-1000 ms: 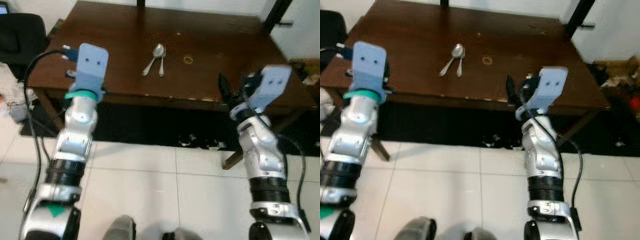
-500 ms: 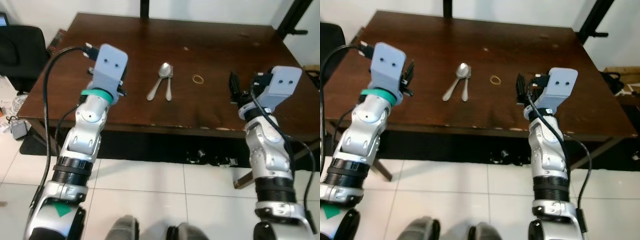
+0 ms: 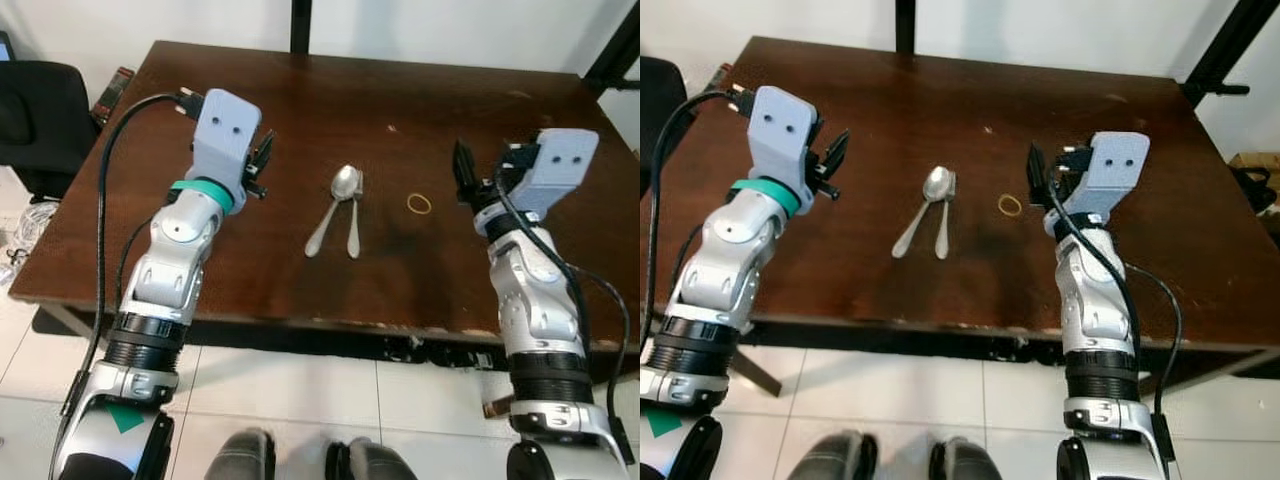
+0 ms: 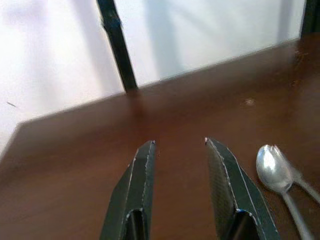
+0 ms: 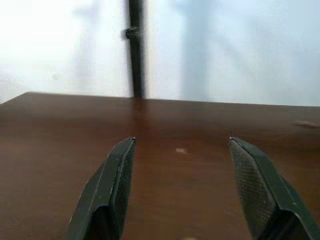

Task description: Setting the table

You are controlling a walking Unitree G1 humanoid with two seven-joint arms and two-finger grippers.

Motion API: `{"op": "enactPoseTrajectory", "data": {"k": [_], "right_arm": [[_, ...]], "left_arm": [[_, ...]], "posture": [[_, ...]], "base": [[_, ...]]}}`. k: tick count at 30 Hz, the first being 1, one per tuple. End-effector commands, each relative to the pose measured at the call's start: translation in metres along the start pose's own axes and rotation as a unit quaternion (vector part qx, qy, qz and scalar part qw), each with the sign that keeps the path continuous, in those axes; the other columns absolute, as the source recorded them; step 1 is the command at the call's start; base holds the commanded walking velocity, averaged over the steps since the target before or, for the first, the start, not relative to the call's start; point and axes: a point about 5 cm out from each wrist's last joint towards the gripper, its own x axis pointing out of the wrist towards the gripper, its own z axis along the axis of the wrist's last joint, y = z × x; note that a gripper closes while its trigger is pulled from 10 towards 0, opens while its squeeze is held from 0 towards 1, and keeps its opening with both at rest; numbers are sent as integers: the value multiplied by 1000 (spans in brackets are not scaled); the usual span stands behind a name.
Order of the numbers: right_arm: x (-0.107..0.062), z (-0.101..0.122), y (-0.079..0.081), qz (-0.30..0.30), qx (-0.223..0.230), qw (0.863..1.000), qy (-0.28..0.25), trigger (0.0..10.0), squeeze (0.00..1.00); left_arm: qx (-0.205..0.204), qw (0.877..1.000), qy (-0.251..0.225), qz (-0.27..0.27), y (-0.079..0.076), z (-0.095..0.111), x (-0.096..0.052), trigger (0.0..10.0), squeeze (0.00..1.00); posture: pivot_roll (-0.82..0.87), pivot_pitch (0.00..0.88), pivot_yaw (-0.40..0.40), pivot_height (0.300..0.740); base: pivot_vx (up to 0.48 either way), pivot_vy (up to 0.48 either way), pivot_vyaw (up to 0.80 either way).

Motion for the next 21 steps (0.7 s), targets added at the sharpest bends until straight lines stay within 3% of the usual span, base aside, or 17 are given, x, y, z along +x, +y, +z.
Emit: {"op": "enactPoseTrajectory", "data": {"k": [1, 10, 14, 16, 18, 21], "right_arm": [[-2, -2, -4, -7, -5, 1000, 6, 10000, 0], [-3, -5, -3, 4, -7, 1000, 14, 10000, 0], [-4, -6, -1, 9, -8, 1000, 18, 10000, 0], [-4, -6, 1, 17, -7, 1000, 20, 10000, 0], [-5, -7, 7, 31, -8, 999, 24, 10000, 0], [-6, -8, 9, 35, -5, 999, 25, 10000, 0]], "left_arm": [[-17, 999, 9, -50, -12, -3, -3, 10000, 0], [-70, 983, 32, -165, -26, -1, -17, 10000, 0], [-84, 977, 45, -190, -31, -4, -20, 10000, 0], [-92, 972, 56, -209, -38, -7, -22, 10000, 0], [-97, 964, 84, -231, -55, -19, -22, 10000, 0], [-90, 963, 108, -231, -64, -29, -19, 10000, 0]], "posture": [[65, 35, 20, 740], [68, 42, 18, 740], [66, 45, 19, 740], [65, 50, 19, 740], [70, 67, 13, 740], [88, 71, 8, 740]], "base": [[0, 0, 0], [0, 0, 0], [0, 0, 0], [0, 0, 0], [0, 0, 0], [0, 0, 0]]}}
